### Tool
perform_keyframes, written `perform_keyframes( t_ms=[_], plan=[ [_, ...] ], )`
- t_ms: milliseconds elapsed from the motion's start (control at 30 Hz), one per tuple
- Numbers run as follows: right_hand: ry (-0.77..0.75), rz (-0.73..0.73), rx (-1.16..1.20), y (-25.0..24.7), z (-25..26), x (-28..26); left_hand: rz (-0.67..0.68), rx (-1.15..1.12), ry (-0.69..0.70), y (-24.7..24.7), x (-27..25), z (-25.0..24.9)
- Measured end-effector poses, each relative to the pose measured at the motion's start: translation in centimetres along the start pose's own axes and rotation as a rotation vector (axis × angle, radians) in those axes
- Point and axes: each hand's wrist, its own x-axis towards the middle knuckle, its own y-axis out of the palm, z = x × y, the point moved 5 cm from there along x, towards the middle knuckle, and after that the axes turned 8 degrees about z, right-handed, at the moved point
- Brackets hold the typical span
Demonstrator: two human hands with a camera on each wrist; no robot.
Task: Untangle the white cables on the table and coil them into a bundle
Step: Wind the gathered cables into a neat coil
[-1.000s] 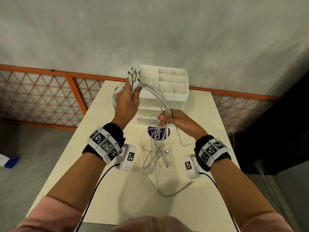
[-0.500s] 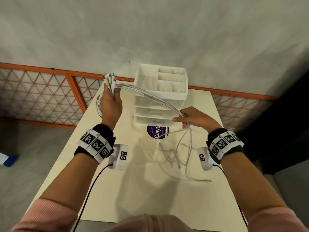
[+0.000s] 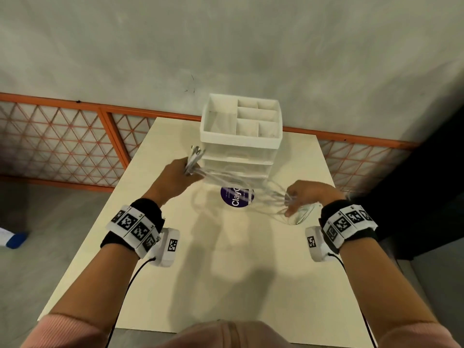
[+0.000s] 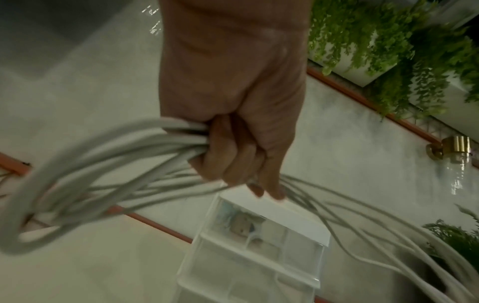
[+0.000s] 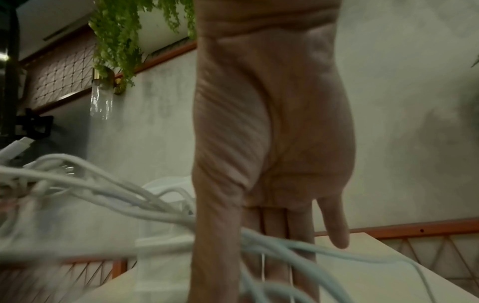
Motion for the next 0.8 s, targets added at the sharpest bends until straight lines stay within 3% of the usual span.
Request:
perform_keyframes(
  t_ms=[100,267,333,400,467,633,733,800],
  plan=[
    [0.027,0.128,-0.023,1.3,0.8,0.3,0.126,-0.027,-0.036,1.3,-0.4,0.4],
    [0.017,0.235,0.119,0.1,3.0,-0.7,0.146,-0.337,-0.011,1.6,-0.7,-0.4],
    [-0.1,0.17,0.152,-0.9,5.4,-1.6,0.158,-0.465,0.03,1.7,-1.2,-2.0],
    [-0.284,0.017,0.211,-1.8,8.8,-2.6,0.174,-0.57,0.087,2.1,-1.3,-3.7],
    [-0.451,-0.042,0.268,-1.5,12.2,-3.3,0.149,-0.669,0.128,2.2,-1.2,-5.2],
    [-0.74,0.147,0.449,2.7,17.7,-2.5,0.036,-0.907,0.176,2.2,-0.9,-7.8],
    [-0.752,0.076,0.642,3.1,17.3,-1.8,-0.112,-1.022,0.181,0.6,-0.5,-6.9],
    [-0.731,-0.079,0.733,2.1,16.1,-2.2,-0.258,-1.197,0.057,-0.4,0.0,-4.4]
  ],
)
